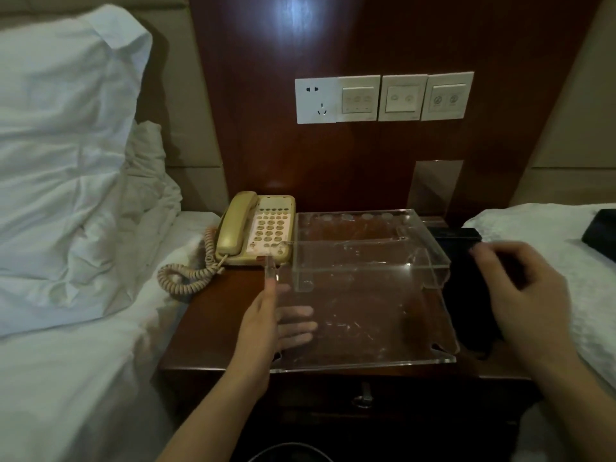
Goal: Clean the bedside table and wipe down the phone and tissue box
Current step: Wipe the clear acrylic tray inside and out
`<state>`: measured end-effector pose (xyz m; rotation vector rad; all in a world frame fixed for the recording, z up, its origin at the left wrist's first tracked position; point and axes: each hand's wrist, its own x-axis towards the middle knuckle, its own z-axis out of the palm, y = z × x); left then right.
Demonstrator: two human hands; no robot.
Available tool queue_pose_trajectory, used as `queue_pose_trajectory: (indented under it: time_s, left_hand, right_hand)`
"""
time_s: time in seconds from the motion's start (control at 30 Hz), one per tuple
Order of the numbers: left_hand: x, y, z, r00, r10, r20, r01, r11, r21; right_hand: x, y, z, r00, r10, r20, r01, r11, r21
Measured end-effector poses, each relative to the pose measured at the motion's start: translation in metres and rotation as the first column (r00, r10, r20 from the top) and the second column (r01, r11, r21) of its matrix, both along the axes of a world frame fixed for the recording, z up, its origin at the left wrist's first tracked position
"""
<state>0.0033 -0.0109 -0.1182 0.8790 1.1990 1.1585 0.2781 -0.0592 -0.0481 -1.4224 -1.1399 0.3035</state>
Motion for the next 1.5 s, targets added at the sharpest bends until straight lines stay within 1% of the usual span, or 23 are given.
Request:
queue_pose_trajectory:
  time_s: [0.07, 0.1, 0.2, 0.23, 0.27, 0.3, 0.33, 0.37, 0.43, 0.47, 0.5, 0.57, 0.6, 0.63, 0.73, 0.8, 0.87, 1.03, 1.2, 1.27, 1.33, 1.43, 1.5]
  left_hand:
    - [0.003, -0.008, -0.004, 1.000, 0.004, 0.007, -0.004, 1.000, 0.009]
    - [0.005, -0.010, -0.006, 1.000, 0.009, 0.012, -0.010, 1.000, 0.014]
    - [0.007, -0.016, -0.008, 0.999, 0.025, 0.031, -0.026, 0.999, 0.035]
    - [0.007, -0.016, -0.008, 0.999, 0.028, 0.031, -0.029, 0.999, 0.036]
    - [0.007, -0.016, -0.009, 0.999, 0.033, 0.033, -0.034, 0.999, 0.033]
    - [0.007, -0.014, -0.009, 0.999, 0.039, 0.036, -0.040, 0.999, 0.028]
    - [0.006, -0.012, -0.010, 0.998, 0.045, 0.041, -0.046, 0.999, 0.021]
    - [0.005, -0.008, -0.011, 0.998, 0.051, 0.047, -0.051, 0.999, 0.008]
    - [0.003, -0.001, -0.011, 0.997, 0.053, 0.063, -0.051, 0.998, -0.033]
    - [0.002, 0.003, -0.011, 0.996, 0.045, 0.076, -0.040, 0.998, -0.056]
    - [0.001, 0.005, -0.010, 0.995, 0.032, 0.090, -0.025, 0.997, -0.074]
    - [0.001, 0.007, -0.009, 0.996, -0.001, 0.092, 0.007, 0.997, -0.075]
    - [0.001, 0.006, -0.009, 0.997, -0.018, 0.080, 0.023, 0.998, -0.062]
    - [0.001, 0.005, -0.010, 0.997, -0.034, 0.063, 0.037, 0.998, -0.044]
    - [0.003, 0.001, -0.015, 0.999, -0.054, 0.000, 0.053, 0.998, 0.040]
    - [0.005, -0.002, -0.020, 0.998, -0.054, -0.044, 0.059, 0.993, 0.105]
    - [0.006, -0.003, -0.023, 0.997, -0.039, -0.071, 0.049, 0.989, 0.143]
    - [0.004, -0.008, -0.022, 0.976, -0.012, -0.218, 0.056, 0.979, 0.198]
    - [-0.001, -0.005, -0.026, 0.978, -0.019, -0.207, 0.058, 0.981, 0.183]
    - [0.000, -0.001, -0.028, 0.983, -0.015, -0.182, 0.052, 0.978, 0.203]
    - [0.004, 0.002, -0.029, 0.995, -0.015, -0.102, 0.035, 0.979, 0.202]
    - [0.008, 0.004, -0.030, 1.000, -0.023, -0.014, 0.026, 0.975, 0.220]
    - [0.010, 0.003, -0.030, 1.000, -0.022, -0.004, 0.023, 0.972, 0.236]
  right_hand:
    - [-0.018, -0.005, 0.003, 0.996, 0.086, 0.017, -0.087, 0.995, 0.047]
    - [-0.027, -0.004, -0.001, 0.988, 0.152, -0.005, -0.152, 0.988, 0.024]
    - [-0.049, 0.001, -0.019, 0.925, 0.371, -0.083, -0.380, 0.906, -0.184]
    - [-0.050, 0.003, -0.028, 0.909, 0.417, 0.005, -0.397, 0.868, -0.299]
    - [-0.049, 0.003, -0.038, 0.877, 0.447, 0.176, -0.348, 0.844, -0.409]
    - [-0.047, 0.003, -0.046, 0.823, 0.428, 0.374, -0.228, 0.851, -0.473]
    - [-0.045, 0.001, -0.051, 0.759, 0.344, 0.552, -0.083, 0.893, -0.442]
    - [-0.044, -0.002, -0.052, 0.697, 0.233, 0.678, 0.030, 0.936, -0.352]
    - [-0.046, -0.005, -0.051, 0.639, 0.083, 0.764, 0.100, 0.977, -0.190]
    - [-0.047, -0.006, -0.050, 0.628, 0.102, 0.772, 0.081, 0.977, -0.195]
    - [-0.048, -0.006, -0.049, 0.608, 0.177, 0.774, 0.049, 0.965, -0.259]
    - [-0.052, -0.004, -0.048, 0.574, 0.369, 0.731, 0.039, 0.880, -0.474]
    - [-0.053, -0.001, -0.049, 0.547, 0.393, 0.740, 0.075, 0.857, -0.510]
    - [-0.054, 0.003, -0.050, 0.539, 0.374, 0.755, 0.110, 0.857, -0.503]
    - [-0.061, 0.018, -0.054, 0.602, 0.230, 0.765, 0.165, 0.901, -0.401]
    - [-0.073, 0.029, -0.056, 0.642, 0.167, 0.748, 0.154, 0.928, -0.339]
    - [-0.093, 0.036, -0.057, 0.647, 0.156, 0.746, 0.115, 0.948, -0.298]
    - [-0.147, 0.037, -0.062, 0.629, 0.331, 0.703, -0.161, 0.941, -0.299]
    - [-0.135, 0.032, -0.056, 0.565, 0.450, 0.691, -0.212, 0.889, -0.406]
    - [-0.116, 0.027, -0.052, 0.568, 0.457, 0.685, -0.175, 0.880, -0.441]
    - [-0.089, 0.024, -0.049, 0.624, 0.397, 0.673, -0.069, 0.886, -0.460]
    - [-0.057, 0.023, -0.050, 0.708, 0.206, 0.675, 0.136, 0.899, -0.417]
    - [-0.055, 0.025, -0.057, 0.688, 0.106, 0.718, 0.216, 0.914, -0.343]
